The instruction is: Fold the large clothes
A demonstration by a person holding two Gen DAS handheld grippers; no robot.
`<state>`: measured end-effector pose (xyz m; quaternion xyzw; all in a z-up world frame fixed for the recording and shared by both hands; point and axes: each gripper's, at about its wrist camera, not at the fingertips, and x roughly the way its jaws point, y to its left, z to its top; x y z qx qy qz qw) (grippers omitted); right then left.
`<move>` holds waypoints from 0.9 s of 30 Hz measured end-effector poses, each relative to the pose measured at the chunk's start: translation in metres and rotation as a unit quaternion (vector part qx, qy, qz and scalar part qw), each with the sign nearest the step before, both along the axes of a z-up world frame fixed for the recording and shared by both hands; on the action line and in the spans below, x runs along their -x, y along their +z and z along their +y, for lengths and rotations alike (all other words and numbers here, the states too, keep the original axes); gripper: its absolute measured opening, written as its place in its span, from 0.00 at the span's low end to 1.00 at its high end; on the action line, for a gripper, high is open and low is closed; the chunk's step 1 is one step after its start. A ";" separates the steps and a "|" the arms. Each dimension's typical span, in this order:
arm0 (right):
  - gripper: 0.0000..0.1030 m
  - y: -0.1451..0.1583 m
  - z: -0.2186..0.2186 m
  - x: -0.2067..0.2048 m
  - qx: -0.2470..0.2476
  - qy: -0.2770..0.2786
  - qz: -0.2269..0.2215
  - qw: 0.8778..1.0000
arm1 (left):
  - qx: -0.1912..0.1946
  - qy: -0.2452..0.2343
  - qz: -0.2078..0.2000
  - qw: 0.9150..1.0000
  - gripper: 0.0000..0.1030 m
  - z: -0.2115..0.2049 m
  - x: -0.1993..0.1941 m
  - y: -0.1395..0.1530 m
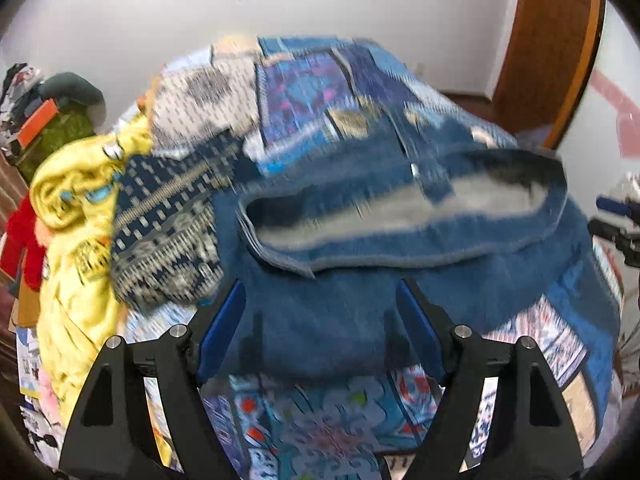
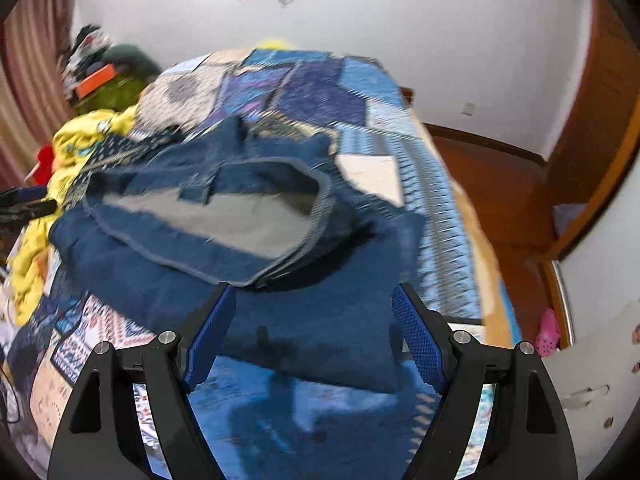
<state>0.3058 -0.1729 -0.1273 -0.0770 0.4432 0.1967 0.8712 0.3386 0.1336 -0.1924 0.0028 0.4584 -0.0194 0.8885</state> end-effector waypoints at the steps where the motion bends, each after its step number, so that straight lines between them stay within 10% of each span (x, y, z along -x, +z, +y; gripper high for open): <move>1: 0.75 -0.004 0.004 0.001 -0.003 0.007 0.007 1.000 | 0.002 -0.002 0.007 1.000 0.75 -0.003 0.000 -0.006; 16: 0.76 -0.048 0.055 -0.046 0.021 0.056 0.073 0.996 | 0.006 -0.020 0.037 0.999 0.85 -0.011 -0.063 -0.049; 27: 0.76 -0.015 0.050 -0.118 0.048 -0.055 -0.012 0.997 | -0.077 0.079 -0.030 0.993 0.84 0.031 -0.152 -0.006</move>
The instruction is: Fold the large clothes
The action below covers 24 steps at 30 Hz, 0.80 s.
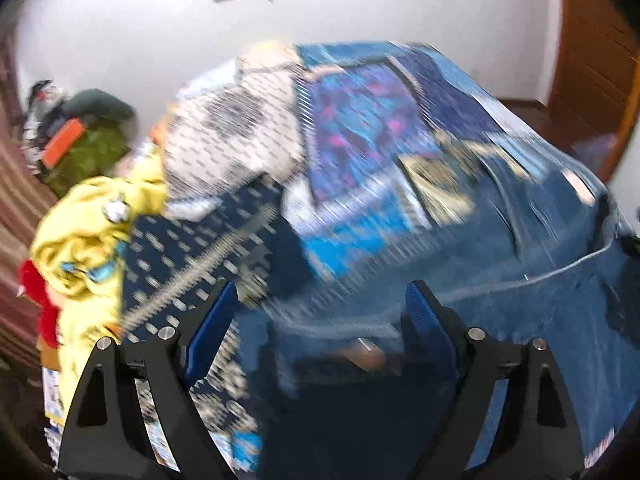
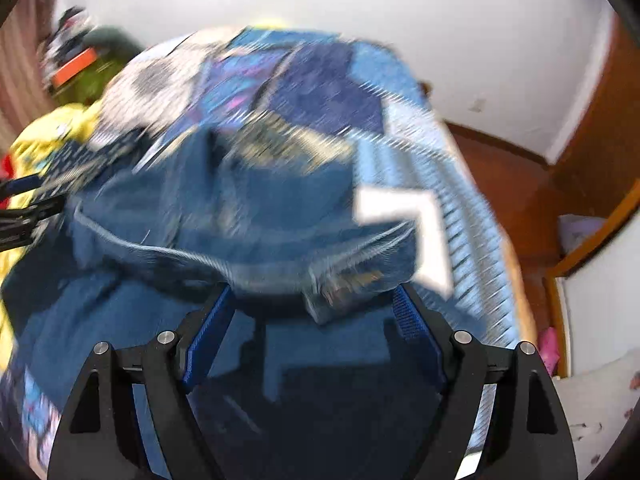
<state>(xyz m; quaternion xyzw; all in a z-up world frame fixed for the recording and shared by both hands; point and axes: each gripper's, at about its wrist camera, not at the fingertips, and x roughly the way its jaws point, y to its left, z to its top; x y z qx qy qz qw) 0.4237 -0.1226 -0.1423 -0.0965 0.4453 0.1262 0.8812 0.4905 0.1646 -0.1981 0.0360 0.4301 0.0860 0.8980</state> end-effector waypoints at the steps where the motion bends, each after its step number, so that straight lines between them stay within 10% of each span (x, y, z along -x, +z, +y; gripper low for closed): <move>1: 0.76 0.004 -0.001 -0.002 0.000 -0.008 -0.007 1.000 | 0.003 0.011 -0.007 1.000 0.84 0.007 -0.002 0.006; 9: 0.76 0.026 0.005 0.017 -0.099 0.018 0.016 0.995 | 0.066 -0.007 -0.026 0.997 0.84 0.021 0.033 0.031; 24: 0.76 -0.025 0.100 0.087 -0.049 0.145 0.074 0.986 | 0.136 -0.083 0.060 0.985 0.84 -0.037 0.099 -0.027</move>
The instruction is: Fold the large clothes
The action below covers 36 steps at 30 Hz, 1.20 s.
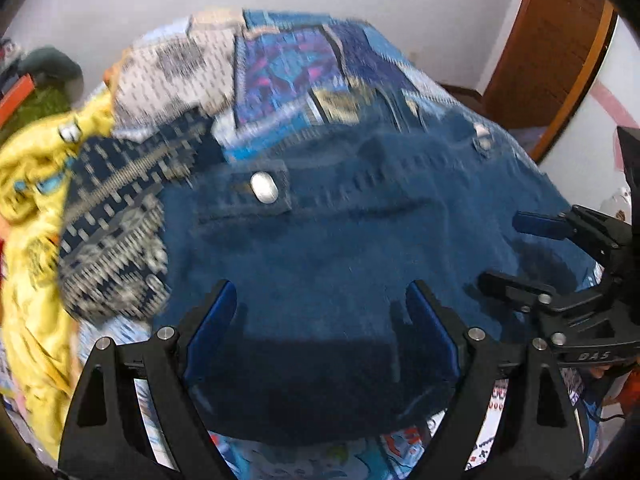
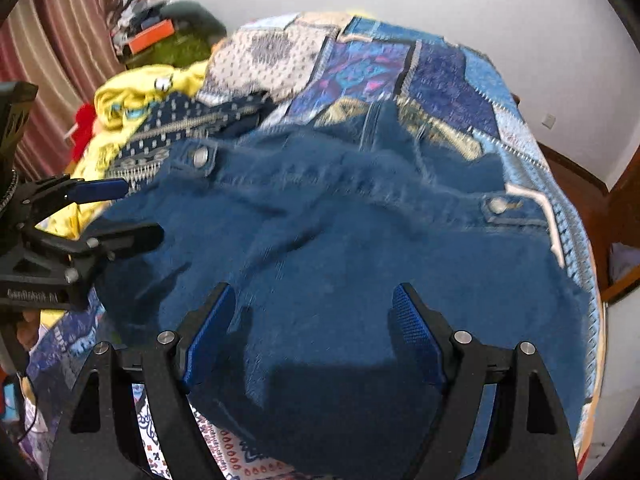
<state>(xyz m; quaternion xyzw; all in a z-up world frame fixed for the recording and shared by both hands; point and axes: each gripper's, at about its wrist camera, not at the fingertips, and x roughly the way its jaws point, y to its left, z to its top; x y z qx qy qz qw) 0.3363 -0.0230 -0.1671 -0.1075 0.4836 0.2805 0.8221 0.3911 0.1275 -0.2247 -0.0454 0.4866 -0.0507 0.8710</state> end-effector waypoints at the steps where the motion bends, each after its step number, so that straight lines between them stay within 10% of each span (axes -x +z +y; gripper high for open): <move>1: 0.76 -0.006 0.000 -0.001 0.007 -0.003 0.005 1.000 | 0.003 0.000 0.010 1.000 0.84 -0.002 0.001 -0.008; 9: 0.78 -0.016 -0.032 -0.012 -0.018 -0.015 0.054 0.998 | -0.029 0.003 -0.015 0.999 0.85 -0.003 0.027 -0.020; 29: 0.80 0.005 -0.156 0.001 0.101 -0.159 -0.034 0.981 | -0.059 0.093 -0.032 0.993 0.85 0.046 0.084 -0.012; 36: 0.81 0.005 -0.198 0.014 0.020 -0.216 0.009 0.976 | -0.063 0.155 -0.004 0.986 0.85 0.063 0.107 -0.019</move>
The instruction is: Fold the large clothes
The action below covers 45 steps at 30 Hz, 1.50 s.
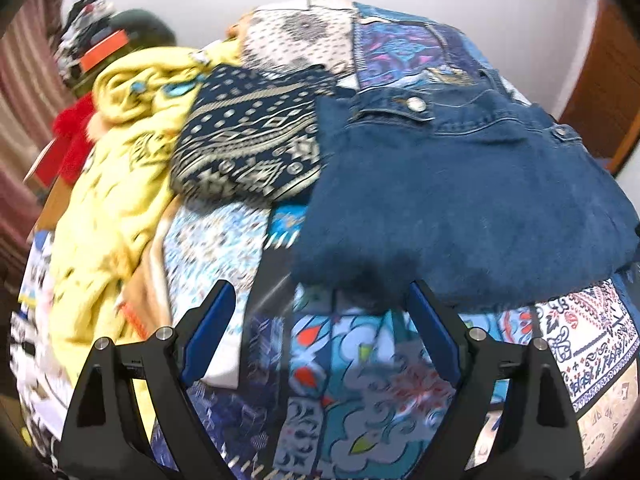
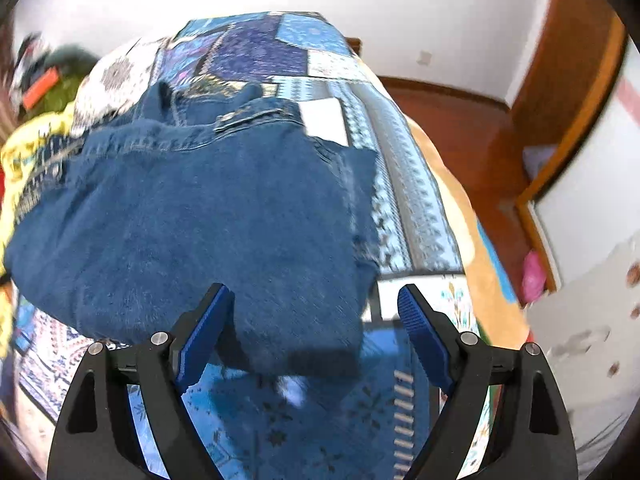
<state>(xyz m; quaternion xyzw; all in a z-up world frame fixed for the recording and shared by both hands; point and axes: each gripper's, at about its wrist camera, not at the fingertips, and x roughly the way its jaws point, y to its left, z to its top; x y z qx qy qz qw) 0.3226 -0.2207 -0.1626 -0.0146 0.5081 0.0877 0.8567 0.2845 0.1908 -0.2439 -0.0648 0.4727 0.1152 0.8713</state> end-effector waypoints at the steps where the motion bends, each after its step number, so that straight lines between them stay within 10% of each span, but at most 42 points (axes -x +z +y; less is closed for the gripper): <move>1: 0.81 0.000 -0.004 0.001 -0.009 -0.010 0.007 1.000 | 0.009 0.006 -0.003 1.000 0.85 0.002 0.004 0.001; 10: 0.81 0.027 0.016 0.016 0.000 0.016 -0.023 1.000 | 0.165 0.002 -0.045 0.985 0.85 0.001 0.016 0.019; 28: 0.81 0.006 0.104 0.012 -0.021 0.106 -0.007 0.994 | 0.422 0.027 -0.072 0.903 0.85 0.007 -0.039 -0.045; 32: 0.81 0.000 0.106 0.010 -0.019 0.108 -0.001 0.994 | 0.449 0.057 -0.093 0.887 0.83 0.017 -0.054 -0.059; 40: 0.81 0.000 0.108 0.012 -0.004 0.109 0.003 0.994 | 0.444 0.157 -0.115 0.875 0.42 0.029 -0.075 -0.073; 45: 0.81 0.010 0.113 0.020 0.002 0.130 -0.005 0.991 | 0.417 0.141 -0.146 0.886 0.26 0.030 -0.062 -0.037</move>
